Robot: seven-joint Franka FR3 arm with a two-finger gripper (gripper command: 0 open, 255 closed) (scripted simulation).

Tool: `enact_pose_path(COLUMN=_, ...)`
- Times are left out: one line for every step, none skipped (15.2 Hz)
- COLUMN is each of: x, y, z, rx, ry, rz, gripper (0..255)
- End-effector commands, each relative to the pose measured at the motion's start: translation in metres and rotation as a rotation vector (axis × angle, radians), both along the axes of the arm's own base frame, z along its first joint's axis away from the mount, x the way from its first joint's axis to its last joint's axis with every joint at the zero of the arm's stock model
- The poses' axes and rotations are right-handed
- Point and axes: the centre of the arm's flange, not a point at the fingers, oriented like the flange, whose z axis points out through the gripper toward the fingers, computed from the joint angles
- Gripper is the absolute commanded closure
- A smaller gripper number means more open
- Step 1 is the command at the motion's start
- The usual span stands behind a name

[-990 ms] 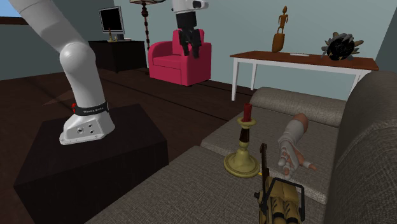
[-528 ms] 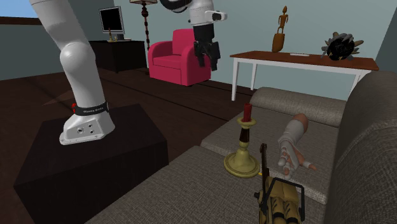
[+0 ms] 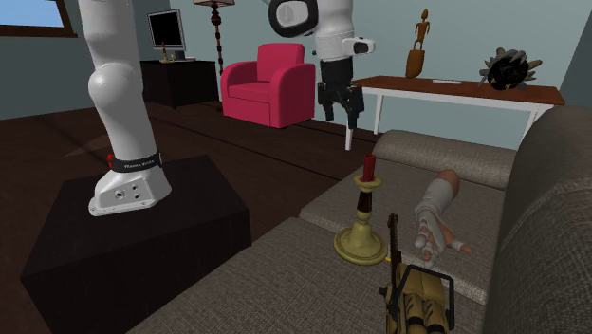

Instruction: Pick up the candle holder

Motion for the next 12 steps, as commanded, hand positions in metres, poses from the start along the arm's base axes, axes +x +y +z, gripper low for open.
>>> enact_pose_path(x=0.011, y=-0.022, z=-0.012, rx=-0.001, ry=-0.006, rz=0.007, gripper=0)
enact_pose_path(x=0.016, y=-0.033, z=-0.018, rx=-0.001, ry=-0.008, rz=0.01, gripper=0)
enact_pose_path(x=0.021, y=-0.044, z=-0.023, rx=-0.001, ry=-0.01, rz=0.012, gripper=0)
enact_pose_path(x=0.026, y=-0.054, z=-0.029, rx=-0.002, ry=-0.012, rz=0.015, gripper=0)
enact_pose_path(x=0.031, y=-0.065, z=-0.035, rx=-0.002, ry=-0.014, rz=0.018, gripper=0)
enact_pose_path(x=0.036, y=-0.075, z=-0.041, rx=-0.002, ry=-0.016, rz=0.021, gripper=0)
enact_pose_path(x=0.038, y=-0.078, z=-0.042, rx=-0.003, ry=-0.017, rz=0.021, gripper=0)
enact_pose_path(x=0.038, y=-0.078, z=-0.047, rx=-0.003, ry=-0.017, rz=0.021, gripper=0)
enact_pose_path(x=0.038, y=-0.078, z=-0.052, rx=-0.003, ry=-0.017, rz=0.021, gripper=0)
enact_pose_path(x=0.038, y=-0.078, z=-0.058, rx=-0.003, ry=-0.017, rz=0.021, gripper=0)
enact_pose_path(x=0.038, y=-0.078, z=-0.063, rx=-0.003, ry=-0.017, rz=0.021, gripper=0)
enact_pose_path(x=0.038, y=-0.078, z=-0.068, rx=-0.003, ry=-0.017, rz=0.021, gripper=0)
